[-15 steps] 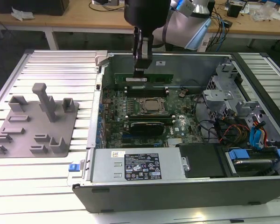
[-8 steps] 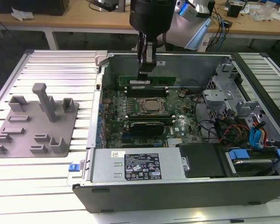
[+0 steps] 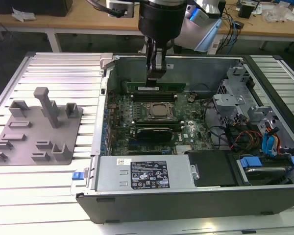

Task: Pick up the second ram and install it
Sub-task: 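Pick up the second ram and move it above second insertion slot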

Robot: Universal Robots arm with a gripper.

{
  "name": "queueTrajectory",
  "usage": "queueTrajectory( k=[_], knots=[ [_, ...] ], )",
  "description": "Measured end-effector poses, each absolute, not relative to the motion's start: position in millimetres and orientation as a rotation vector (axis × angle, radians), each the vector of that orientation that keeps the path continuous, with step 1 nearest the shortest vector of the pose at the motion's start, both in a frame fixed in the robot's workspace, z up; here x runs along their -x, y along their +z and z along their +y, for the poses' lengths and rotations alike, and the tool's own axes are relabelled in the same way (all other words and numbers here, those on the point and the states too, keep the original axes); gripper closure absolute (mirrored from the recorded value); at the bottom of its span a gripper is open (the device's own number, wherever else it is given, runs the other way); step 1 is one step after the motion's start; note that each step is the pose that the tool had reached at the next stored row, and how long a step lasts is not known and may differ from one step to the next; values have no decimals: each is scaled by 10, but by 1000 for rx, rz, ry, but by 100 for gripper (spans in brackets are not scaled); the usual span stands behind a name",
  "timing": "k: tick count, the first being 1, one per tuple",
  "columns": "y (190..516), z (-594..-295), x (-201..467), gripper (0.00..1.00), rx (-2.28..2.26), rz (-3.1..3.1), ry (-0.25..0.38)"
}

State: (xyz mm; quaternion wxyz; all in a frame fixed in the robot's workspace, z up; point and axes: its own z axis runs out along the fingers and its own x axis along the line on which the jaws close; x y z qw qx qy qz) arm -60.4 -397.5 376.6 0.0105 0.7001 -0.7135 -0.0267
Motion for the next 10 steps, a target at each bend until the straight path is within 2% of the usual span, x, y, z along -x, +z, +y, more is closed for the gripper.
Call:
queueTrajectory(
  k=[10],
  knots=[
    [3574, -3938, 575, 91, -2184, -2226, -83]
  ],
)
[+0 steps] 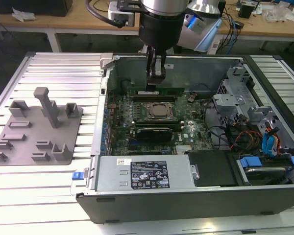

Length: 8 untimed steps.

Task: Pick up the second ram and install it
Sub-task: 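Pick up the second ram and move it above second insertion slot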

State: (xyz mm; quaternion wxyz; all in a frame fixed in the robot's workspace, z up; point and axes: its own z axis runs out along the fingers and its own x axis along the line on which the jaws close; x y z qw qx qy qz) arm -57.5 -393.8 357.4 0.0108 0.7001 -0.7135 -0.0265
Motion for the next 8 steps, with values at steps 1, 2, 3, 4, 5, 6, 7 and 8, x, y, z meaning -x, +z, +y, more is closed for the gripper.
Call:
queueTrajectory(
  k=[1, 2, 3, 4, 5, 6, 7, 8],
  knots=[
    [3549, -3932, 557, 91, -2184, -2226, -83],
    [3533, -3927, 550, 91, -2185, -2226, -83],
    [3522, -3924, 543, 91, -2184, -2226, -83],
    [3494, -3922, 532, 91, -2184, -2226, -82],
    [3463, -3921, 525, 91, -2184, -2226, -82],
    [3440, -3920, 520, 91, -2184, -2226, -82],
    [3421, -3919, 515, 91, -2184, -2226, -82],
    [3407, -3918, 510, 91, -2184, -2226, -82]
  ],
)
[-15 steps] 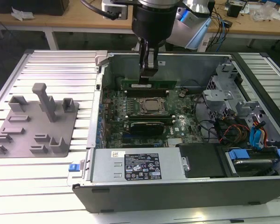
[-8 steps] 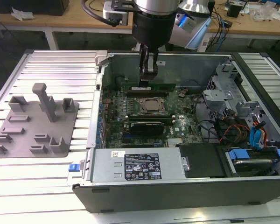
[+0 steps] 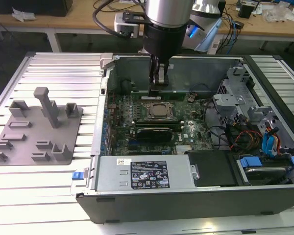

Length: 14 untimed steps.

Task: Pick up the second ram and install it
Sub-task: 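Pick up the second ram and move it above second insertion slot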

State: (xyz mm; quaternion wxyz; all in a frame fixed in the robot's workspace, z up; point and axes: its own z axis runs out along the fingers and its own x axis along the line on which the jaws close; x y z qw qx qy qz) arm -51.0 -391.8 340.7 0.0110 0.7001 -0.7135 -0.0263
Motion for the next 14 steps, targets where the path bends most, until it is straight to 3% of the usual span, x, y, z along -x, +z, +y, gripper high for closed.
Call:
queueTrajectory(
  k=[14],
  knots=[
    [3161, -3832, 485, 91, -2184, -2226, -83]
  ],
)
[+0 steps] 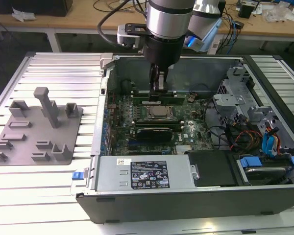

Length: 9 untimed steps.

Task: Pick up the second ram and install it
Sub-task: 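Pick up the second ram and move it above second insertion slot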

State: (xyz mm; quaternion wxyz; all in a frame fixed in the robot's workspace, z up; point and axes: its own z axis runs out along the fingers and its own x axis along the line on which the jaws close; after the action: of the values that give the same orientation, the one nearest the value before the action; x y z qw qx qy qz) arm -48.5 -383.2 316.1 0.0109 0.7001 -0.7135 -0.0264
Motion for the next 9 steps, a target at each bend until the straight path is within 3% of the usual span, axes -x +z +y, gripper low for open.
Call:
queueTrajectory(
  k=[9],
  knots=[
    [3110, -3806, 485, 91, -2184, -2226, -83]
  ],
)
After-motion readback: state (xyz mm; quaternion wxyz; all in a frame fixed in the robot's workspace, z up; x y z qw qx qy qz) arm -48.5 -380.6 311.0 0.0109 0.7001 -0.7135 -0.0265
